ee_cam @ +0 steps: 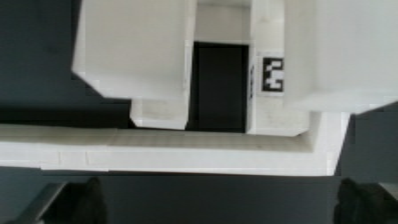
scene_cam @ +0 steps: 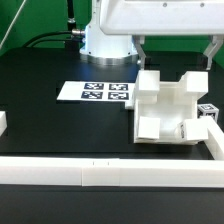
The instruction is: Assemble chair
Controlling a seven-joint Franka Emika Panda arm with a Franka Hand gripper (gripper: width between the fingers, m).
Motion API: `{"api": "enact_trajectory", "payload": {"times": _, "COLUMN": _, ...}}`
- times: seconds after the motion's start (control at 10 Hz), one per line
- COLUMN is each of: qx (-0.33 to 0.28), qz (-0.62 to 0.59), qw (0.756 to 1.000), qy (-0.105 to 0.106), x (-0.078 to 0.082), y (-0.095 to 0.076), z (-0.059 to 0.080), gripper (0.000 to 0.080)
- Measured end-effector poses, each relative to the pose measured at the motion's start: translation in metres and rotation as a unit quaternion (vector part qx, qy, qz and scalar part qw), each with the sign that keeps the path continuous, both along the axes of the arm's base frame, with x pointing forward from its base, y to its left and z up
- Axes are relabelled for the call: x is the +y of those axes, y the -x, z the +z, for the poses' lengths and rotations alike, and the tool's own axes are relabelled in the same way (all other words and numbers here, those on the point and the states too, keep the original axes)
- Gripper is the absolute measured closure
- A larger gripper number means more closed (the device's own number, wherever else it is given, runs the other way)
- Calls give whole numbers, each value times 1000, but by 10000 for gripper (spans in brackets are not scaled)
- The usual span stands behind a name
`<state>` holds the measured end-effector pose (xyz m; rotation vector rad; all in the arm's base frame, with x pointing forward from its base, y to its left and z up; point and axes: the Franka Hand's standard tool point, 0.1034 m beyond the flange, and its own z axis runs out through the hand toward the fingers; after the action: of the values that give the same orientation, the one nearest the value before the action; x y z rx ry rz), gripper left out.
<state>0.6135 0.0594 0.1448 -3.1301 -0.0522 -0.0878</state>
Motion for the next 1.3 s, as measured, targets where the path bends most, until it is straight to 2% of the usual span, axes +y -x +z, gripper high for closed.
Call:
{"api": "enact_trajectory", "payload": {"times": 0.4, "qx": 3, "qz": -1, "qw": 1000, "qy": 1, "x": -1, "y": 0, "z": -5, "gripper": 150}}
{"api": "enact_trajectory", "payload": {"times": 0.6, "qx": 2, "qz": -4, "qw": 1000, "qy": -3, "x": 0, "y": 15, "z": -10, "gripper": 150}}
{"api": "enact_trajectory", "payload": {"times": 1.0, "qx": 2, "qz": -2, "qw": 1000, "qy": -8, "x": 4, "y": 27, "z": -1, "gripper": 150}}
{"api": "enact_trajectory", "payload": {"times": 1.3, "qx": 4, "qz": 0, "qw": 1000, "qy": -5, "x": 5, "y": 30, "z": -12, "gripper": 150}}
